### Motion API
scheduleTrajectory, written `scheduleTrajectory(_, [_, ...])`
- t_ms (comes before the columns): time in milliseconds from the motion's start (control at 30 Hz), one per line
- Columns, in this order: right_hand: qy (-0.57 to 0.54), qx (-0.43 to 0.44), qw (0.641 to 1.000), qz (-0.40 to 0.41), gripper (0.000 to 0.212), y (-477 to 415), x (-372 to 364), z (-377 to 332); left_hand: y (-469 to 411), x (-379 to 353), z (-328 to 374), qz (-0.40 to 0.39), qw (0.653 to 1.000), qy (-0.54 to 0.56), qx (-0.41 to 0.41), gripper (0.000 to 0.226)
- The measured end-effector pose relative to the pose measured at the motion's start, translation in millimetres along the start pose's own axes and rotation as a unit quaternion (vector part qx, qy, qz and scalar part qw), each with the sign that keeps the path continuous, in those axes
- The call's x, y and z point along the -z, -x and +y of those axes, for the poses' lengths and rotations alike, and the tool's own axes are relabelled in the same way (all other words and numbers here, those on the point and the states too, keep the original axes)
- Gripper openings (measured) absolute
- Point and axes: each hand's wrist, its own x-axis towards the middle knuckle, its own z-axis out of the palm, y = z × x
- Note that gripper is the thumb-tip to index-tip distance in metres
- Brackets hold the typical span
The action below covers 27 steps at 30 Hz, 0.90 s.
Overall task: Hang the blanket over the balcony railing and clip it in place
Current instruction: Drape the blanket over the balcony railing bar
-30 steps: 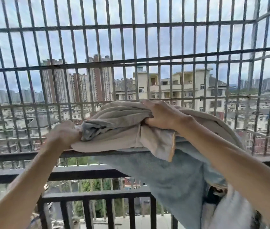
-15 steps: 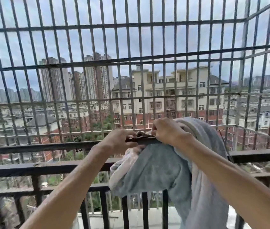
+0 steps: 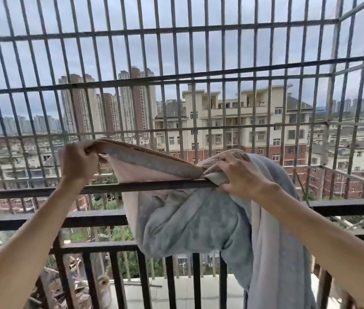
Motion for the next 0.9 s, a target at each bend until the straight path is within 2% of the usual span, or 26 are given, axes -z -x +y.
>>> scheduleTrajectory(67, [0.023,0.004,1.000,-0.004,0.064,0.8,-3.0,7.4,-22.7,49.2,-57.0,0.066,0.994,-0.044,0.082,0.033])
scheduleTrajectory(133, [0.025,0.008,1.000,0.013,0.063,0.4,-6.3,11.3,-33.0,86.9,-115.9,0.091,0.984,-0.102,0.111,0.039])
scheduleTrajectory(233, [-0.025,0.049,0.994,0.098,0.028,1.0,-11.9,10.0,-1.8,94.9,-105.8,0.082,0.973,-0.174,0.130,0.037])
scheduleTrajectory(267, [-0.041,0.061,0.989,0.126,0.019,1.8,-14.5,9.8,11.8,89.1,-94.2,0.067,0.973,-0.189,0.109,0.035])
scheduleTrajectory(367, [-0.089,0.046,0.978,0.184,0.020,8.7,-20.4,7.5,34.7,66.3,-73.4,-0.002,0.973,-0.221,0.066,0.031])
scheduleTrajectory(433, [-0.121,0.033,0.968,0.216,0.017,17.3,-21.3,2.9,40.9,51.4,-58.5,-0.007,0.973,-0.228,0.034,0.039])
scheduleTrajectory(500, [-0.137,0.037,0.962,0.235,0.019,24.5,-24.1,-3.0,51.3,34.9,-29.0,-0.011,0.977,-0.209,-0.030,0.048])
scheduleTrajectory(600, [-0.161,0.030,0.954,0.250,0.024,31.6,-23.9,-4.9,69.8,5.7,20.9,-0.096,0.969,-0.157,-0.166,0.040])
scheduleTrajectory(667, [-0.169,0.033,0.952,0.254,0.025,36.6,-20.8,-3.0,80.6,-17.8,51.4,-0.156,0.959,-0.106,-0.214,0.030])
scheduleTrajectory(767, [-0.163,0.049,0.957,0.236,0.035,45.6,-19.0,-0.6,88.9,-57.5,91.0,-0.209,0.948,-0.032,-0.239,0.027])
scheduleTrajectory(900, [-0.109,0.049,0.971,0.209,0.037,63.8,-23.1,-4.0,86.6,-112.4,122.1,-0.281,0.923,-0.006,-0.261,0.027])
